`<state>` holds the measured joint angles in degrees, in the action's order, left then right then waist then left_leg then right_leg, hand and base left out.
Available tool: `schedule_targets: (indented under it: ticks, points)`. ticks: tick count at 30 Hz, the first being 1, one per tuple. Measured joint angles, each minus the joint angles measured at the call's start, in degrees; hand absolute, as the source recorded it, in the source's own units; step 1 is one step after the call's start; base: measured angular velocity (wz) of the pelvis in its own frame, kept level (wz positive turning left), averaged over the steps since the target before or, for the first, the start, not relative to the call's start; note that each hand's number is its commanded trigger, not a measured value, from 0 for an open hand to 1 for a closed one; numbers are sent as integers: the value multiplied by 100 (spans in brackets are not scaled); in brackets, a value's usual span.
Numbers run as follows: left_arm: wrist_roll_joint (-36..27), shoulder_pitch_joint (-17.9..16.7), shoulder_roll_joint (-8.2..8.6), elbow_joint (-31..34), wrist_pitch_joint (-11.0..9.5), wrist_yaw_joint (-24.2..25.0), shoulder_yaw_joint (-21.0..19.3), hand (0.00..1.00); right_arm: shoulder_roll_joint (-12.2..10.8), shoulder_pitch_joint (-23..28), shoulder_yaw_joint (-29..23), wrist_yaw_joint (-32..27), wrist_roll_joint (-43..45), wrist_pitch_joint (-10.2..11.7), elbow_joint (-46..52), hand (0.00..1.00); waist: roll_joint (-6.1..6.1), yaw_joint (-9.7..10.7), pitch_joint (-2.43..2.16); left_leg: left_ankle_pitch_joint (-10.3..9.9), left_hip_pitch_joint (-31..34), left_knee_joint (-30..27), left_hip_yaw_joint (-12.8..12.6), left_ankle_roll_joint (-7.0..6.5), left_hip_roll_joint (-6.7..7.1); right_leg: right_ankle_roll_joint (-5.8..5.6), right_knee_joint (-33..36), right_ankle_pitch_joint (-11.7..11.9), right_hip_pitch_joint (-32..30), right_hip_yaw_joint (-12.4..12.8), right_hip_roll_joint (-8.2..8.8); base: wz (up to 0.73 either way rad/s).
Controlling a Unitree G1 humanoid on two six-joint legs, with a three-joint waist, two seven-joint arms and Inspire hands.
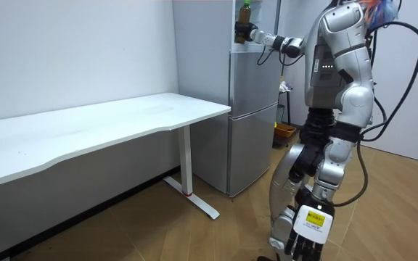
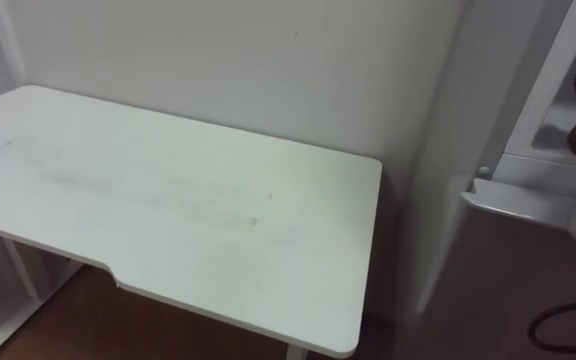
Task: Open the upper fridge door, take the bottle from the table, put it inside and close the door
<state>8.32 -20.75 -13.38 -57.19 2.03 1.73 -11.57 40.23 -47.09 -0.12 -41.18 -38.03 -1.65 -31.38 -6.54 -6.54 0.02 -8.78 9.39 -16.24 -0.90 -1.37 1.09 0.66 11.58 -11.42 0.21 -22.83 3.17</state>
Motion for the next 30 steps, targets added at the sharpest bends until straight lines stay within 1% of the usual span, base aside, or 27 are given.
schedule_targets:
  ticks: [8,11,13,18,20,22,26,30]
  points:
    - [-15,9,-87,111,6,-1,6,0,36,0,128,45,36,35,-15,100,-22,-4,-7,11,21,42,-35,14,-39,1,38,0,-73,31,-1,-2]
    - [-14,8,-93,211,15,-1,5,0,53,0,128,80,65,35,-23,100,-49,-21,-19,23,109,43,-48,14,-44,2,113,0,-194,60,1,-4]
    - [-10,8,-101,250,17,-1,3,0,54,-6,128,106,166,44,-54,100,-83,-29,-38,42,199,40,-51,12,-43,7,130,3,-277,61,1,0]
    - [-26,16,-145,249,63,-1,118,0,64,-32,157,130,264,154,-263,100,-130,-76,-29,47,283,-51,-40,11,-49,29,141,17,-322,40,-11,2]
    - [-24,31,-146,250,66,-1,144,0,63,-145,190,138,266,190,-402,100,-123,-85,12,43,327,-119,-33,10,-67,56,141,35,-336,23,-26,2]
    - [-22,39,-166,250,97,-1,188,0,64,-243,241,139,268,192,-511,100,-106,-103,44,26,412,-185,-25,15,-130,81,144,53,-365,-6,-44,0]
    - [-21,91,-199,252,165,0,295,0,64,-249,282,137,270,316,-543,100,-81,-169,70,3,537,-338,-21,18,-154,105,206,56,-457,-10,-65,0]
    - [-24,123,-299,282,165,0,434,0,63,-249,357,146,260,373,-604,100,-90,-211,67,10,577,-364,-35,23,-149,122,211,51,-517,-2,-36,-1]
